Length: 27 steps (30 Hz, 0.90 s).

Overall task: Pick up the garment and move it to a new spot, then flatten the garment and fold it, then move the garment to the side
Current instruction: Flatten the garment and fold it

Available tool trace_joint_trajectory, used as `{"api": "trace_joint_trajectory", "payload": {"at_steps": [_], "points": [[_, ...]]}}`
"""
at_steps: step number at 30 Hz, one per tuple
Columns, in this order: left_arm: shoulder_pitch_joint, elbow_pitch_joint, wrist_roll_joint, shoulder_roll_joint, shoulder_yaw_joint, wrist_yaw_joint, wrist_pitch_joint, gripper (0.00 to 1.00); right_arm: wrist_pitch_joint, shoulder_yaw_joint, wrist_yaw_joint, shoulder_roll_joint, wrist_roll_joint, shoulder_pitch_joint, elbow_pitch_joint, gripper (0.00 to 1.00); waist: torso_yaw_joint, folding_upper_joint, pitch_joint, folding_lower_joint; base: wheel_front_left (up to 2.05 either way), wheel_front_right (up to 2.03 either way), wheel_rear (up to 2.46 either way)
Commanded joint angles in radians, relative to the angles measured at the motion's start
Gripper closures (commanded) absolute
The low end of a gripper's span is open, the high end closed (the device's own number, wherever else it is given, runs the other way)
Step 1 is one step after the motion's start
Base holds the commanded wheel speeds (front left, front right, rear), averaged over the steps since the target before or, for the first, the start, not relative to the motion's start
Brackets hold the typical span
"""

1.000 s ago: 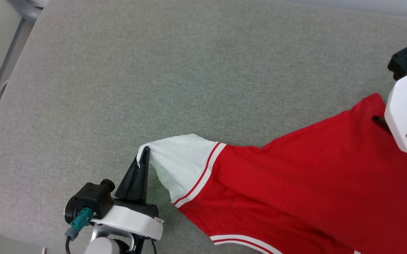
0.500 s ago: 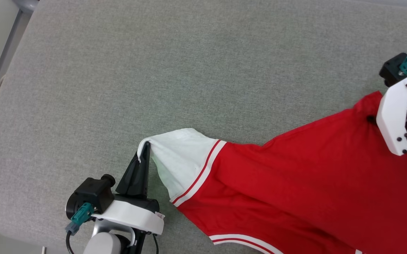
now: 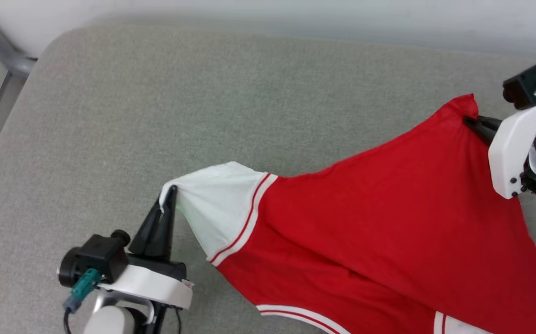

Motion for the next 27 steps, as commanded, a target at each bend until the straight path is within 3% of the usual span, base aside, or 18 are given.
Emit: {"api": "trace_joint_trajectory", "payload": {"at_steps": [1, 6, 14, 21, 27], "points": [[-0.013, -0.022, 0.011, 0.023, 0.01, 0.0, -0.003, 1.0, -0.034, -0.013, -0.002, -0.011, 0.007, 0.026, -0.016, 1.0, -0.035, 0.0, -0.044, 0.0, 0.0, 0.0, 0.0], [-0.055, -0.071, 0.021, 0.066, 0.012, -0.001, -0.003, 1.0, -0.102, -0.062, -0.002, -0.025, 0.001, 0.052, -0.067, 1.0, -0.061, 0.0, -0.08, 0.0, 0.0, 0.0, 0.0], [-0.256, -0.178, 0.011, 0.157, -0.01, -0.001, 0.049, 1.0, -0.15, -0.238, -0.002, -0.005, -0.042, 0.072, -0.189, 1.0, -0.109, 0.0, -0.094, 0.0, 0.0, 0.0, 0.0], [-0.556, -0.171, -0.027, 0.217, -0.037, -0.001, 0.107, 1.0, -0.103, -0.385, -0.002, 0.037, -0.133, -0.004, -0.27, 1.0, -0.13, 0.0, -0.007, 0.0, 0.0, 0.0, 0.0], [-0.865, -0.094, -0.058, 0.256, -0.098, -0.001, 0.147, 1.0, -0.053, -0.483, -0.002, 0.083, -0.193, -0.185, -0.279, 1.0, -0.132, 0.0, 0.107, 0.0, 0.0, 0.0, 0.0]]}}
